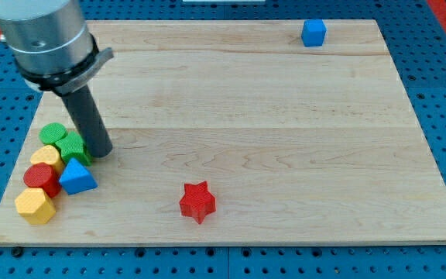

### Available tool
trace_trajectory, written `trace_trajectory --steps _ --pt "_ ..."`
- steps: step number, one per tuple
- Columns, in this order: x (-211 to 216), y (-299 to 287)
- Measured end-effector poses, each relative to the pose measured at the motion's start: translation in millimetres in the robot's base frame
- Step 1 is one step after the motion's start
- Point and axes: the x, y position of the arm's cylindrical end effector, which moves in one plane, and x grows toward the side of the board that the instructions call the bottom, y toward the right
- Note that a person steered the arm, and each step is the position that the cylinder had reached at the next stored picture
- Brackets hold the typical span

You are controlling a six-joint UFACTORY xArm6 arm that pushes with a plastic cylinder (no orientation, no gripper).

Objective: Move the arm to the top right corner

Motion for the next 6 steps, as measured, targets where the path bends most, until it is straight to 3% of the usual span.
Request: trace_trajectory --steps 1,2,5,6 --pt "-8 32" --pt "-53 112" --pt "-217 390" --pt "-276 416"
